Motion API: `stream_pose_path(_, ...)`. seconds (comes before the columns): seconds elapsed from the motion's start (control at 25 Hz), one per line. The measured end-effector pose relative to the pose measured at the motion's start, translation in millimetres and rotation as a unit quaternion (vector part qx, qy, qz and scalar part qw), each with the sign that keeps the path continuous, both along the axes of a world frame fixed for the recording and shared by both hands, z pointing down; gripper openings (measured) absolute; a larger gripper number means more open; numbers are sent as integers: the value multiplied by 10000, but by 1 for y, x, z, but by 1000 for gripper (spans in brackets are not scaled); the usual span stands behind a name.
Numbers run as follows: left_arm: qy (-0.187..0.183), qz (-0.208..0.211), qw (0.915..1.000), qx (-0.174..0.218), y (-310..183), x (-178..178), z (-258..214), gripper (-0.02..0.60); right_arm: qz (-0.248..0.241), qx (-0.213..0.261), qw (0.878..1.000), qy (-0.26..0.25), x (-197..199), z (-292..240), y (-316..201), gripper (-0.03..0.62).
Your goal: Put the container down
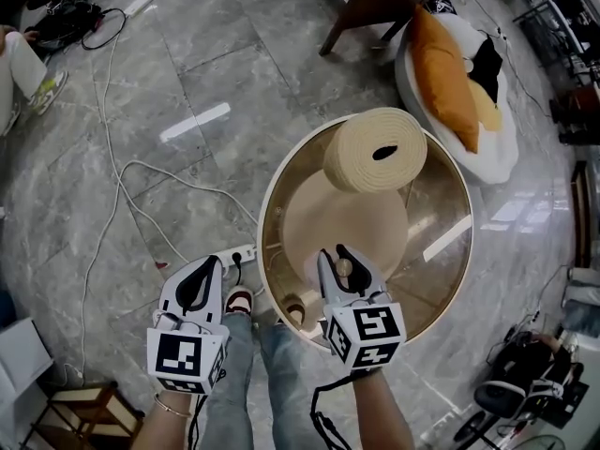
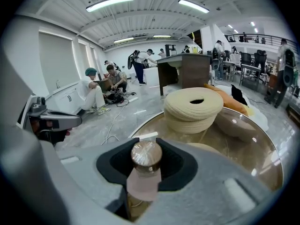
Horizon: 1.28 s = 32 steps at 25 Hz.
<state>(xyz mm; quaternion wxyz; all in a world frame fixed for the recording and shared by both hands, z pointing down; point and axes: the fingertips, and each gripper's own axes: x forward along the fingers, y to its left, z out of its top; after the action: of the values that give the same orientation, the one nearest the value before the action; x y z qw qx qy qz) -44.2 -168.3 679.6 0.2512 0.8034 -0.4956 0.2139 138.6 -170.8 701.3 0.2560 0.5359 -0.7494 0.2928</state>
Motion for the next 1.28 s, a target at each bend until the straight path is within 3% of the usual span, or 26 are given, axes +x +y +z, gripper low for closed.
stream_pose_path(0.64, 41, -187, 9997, -125, -12, -18, 16, -8, -233, -138, 9996, 14, -25, 21, -21, 115)
stream_pose_path(1.28, 70, -73, 9998, -153, -20, -16, 19, -8, -277, -167, 9994, 81, -29, 32, -29, 115)
